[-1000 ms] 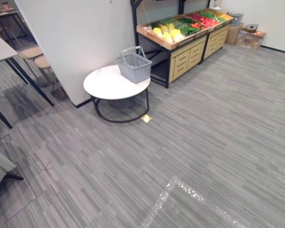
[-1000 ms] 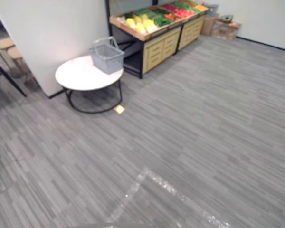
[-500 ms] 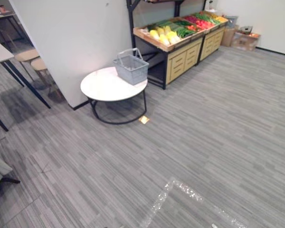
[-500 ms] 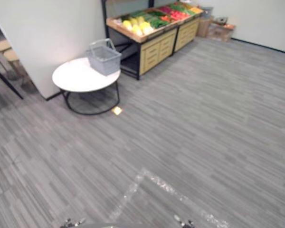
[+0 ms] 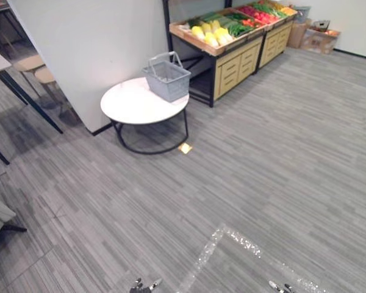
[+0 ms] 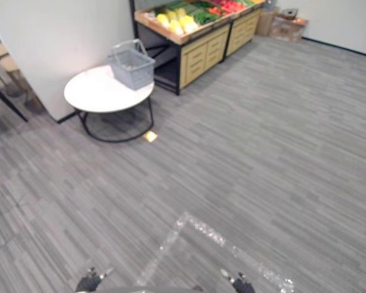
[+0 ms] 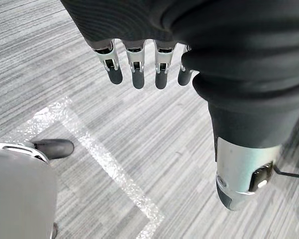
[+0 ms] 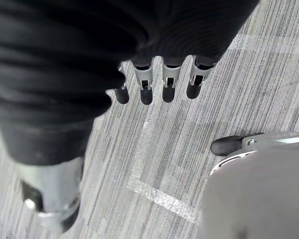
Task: Pick vegetable in the basket
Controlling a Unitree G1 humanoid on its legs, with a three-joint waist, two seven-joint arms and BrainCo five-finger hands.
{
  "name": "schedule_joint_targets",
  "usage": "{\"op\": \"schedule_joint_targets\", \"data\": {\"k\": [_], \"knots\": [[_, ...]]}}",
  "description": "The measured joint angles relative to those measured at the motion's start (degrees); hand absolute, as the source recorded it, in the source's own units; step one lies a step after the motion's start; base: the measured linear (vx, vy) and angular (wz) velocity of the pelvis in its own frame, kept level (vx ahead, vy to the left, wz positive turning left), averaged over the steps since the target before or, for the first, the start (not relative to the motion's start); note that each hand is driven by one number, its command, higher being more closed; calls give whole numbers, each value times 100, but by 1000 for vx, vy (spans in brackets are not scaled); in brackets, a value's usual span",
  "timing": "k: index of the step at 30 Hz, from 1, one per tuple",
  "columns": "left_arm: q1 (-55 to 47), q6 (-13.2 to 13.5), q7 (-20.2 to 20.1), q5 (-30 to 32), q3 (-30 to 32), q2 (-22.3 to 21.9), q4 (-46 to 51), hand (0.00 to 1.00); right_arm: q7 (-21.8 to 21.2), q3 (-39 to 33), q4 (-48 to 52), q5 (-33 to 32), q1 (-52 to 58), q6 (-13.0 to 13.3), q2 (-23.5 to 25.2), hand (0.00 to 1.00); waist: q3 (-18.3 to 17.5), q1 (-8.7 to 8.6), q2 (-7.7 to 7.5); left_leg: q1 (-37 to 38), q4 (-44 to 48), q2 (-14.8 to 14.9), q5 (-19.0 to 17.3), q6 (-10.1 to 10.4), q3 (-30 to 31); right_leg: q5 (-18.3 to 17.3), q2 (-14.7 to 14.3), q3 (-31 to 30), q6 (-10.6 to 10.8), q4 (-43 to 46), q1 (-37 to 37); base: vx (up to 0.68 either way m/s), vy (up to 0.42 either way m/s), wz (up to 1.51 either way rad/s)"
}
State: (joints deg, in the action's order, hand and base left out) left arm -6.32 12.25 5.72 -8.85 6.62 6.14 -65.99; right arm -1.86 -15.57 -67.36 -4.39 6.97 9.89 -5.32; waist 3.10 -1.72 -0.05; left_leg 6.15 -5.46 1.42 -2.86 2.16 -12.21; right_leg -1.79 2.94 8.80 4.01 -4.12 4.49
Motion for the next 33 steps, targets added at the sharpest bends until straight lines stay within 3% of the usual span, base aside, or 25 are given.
{"op": "schedule_joint_targets", "data": {"k": [3,6,8,9,11,12,14,18,20,21,23,24,25,27,28,29,31,32,33], "knots": [[43,-3,9,-2,14,-54,3,0,3,-155,-3,-1,-17,-6,-13,0,93,-6,52,-16,50,47,-17,23,-13,-242,-3,-4,-84,480,-210,-30,-27,3],[63,-18,24,-166,244,-51,141,0,9,-180,-10,-8,-75,-12,-25,0,352,14,15,-886,2221,427,-844,299,-129,-764,-33,-57,-246,1177,-427,-55,-88,-2],[55,-21,28,-239,344,-70,358,0,9,-129,-11,-7,-87,-8,-74,0,462,19,18,-1560,3679,671,-776,242,-110,-812,-82,-52,-315,1234,-388,-40,-116,3],[47,-15,27,-342,436,-142,521,0,19,-82,-11,-5,-131,-9,-188,0,657,41,93,-1975,4681,850,-441,132,-6,-855,-137,-51,-360,1235,-176,5,-84,3],[88,4,34,-499,439,-173,571,0,53,-33,22,-7,-158,-10,-254,0,718,39,78,-2353,5173,728,-477,248,276,-925,-28,-45,-366,1230,-44,70,2,6],[104,7,39,-541,418,-178,570,0,60,-19,23,-7,-203,-11,-289,0,727,39,90,-2452,5102,665,-559,258,355,-934,11,-46,-357,1218,-30,142,61,3],[163,37,66,-657,285,-201,571,0,128,28,50,-8,-389,-10,-345,0,744,69,104,-2701,4121,509,-554,221,380,-982,177,-84,-284,1174,-40,152,93,-3],[156,144,187,-683,254,-338,668,0,219,269,365,-12,-524,60,-317,0,757,212,259,-2720,1100,637,230,304,539,-1211,283,-200,-11,1023,115,316,223,-14],[153,155,240,-743,240,-375,669,0,219,315,353,-12,-531,61,-331,0,736,264,355,-2820,1216,770,415,302,586,-1470,322,-313,146,1030,295,517,409,-32],[109,160,242,-806,280,-321,719,0,211,325,332,-11,-485,60,-234,0,619,337,177,-2926,1792,489,683,221,454,-1696,703,-457,132,1024,424,511,401,-46],[65,171,258,-791,274,-278,759,0,171,367,280,-8,-472,70,-166,0,419,359,-79,-3021,1976,166,479,-6,286,-1691,1024,-689,22,1221,317,453,253,-23],[146,156,259,-765,251,-195,766,0,140,315,267,-4,-473,93,-148,0,357,302,-145,-2988,1971,-110,311,-237,172,-1386,1256,-996,135,1955,-104,587,298,8],[167,154,259,-715,249,-211,763,0,129,232,219,-2,-464,87,-146,0,348,309,-145,-2921,1961,-192,272,-309,158,-1237,1291,-1148,139,2267,-246,731,386,17],[145,135,247,-595,211,-219,761,0,122,28,97,2,-411,44,-138,0,360,311,-169,-2536,1869,-338,44,-500,56,-579,1383,-1287,115,3438,-653,522,270,-5],[75,121,246,-597,194,-207,756,0,122,9,111,4,-351,36,-130,0,385,320,-207,-2111,1709,-423,-159,-553,14,138,1466,-1301,202,4445,-997,516,242,-17],[-14,89,245,-597,84,-147,762,0,124,-9,117,3,-301,36,-97,0,423,277,-223,-1608,1563,-493,-345,-597,46,336,1411,-1261,244,5656,-1348,596,254,-12],[-77,82,238,-570,-145,-118,764,0,125,-13,145,-3,-149,39,-85,0,449,102,-131,-801,1301,-543,-566,-656,226,29,1148,-925,74,7000,-1781,558,153,14],[-75,83,236,-561,-191,-113,765,0,125,-21,155,-3,-109,39,-85,0,455,52,-131,-574,1214,-563,-608,-690,275,-134,1088,-793,35,7187,-1920,641,65,39],[6,78,228,-372,-198,-133,700,0,121,-98,213,-2,-30,36,-54,0,485,7,-130,-139,1049,-598,-698,-746,379,-595,982,-493,-42,7279,-2296,524,18,34]]}}
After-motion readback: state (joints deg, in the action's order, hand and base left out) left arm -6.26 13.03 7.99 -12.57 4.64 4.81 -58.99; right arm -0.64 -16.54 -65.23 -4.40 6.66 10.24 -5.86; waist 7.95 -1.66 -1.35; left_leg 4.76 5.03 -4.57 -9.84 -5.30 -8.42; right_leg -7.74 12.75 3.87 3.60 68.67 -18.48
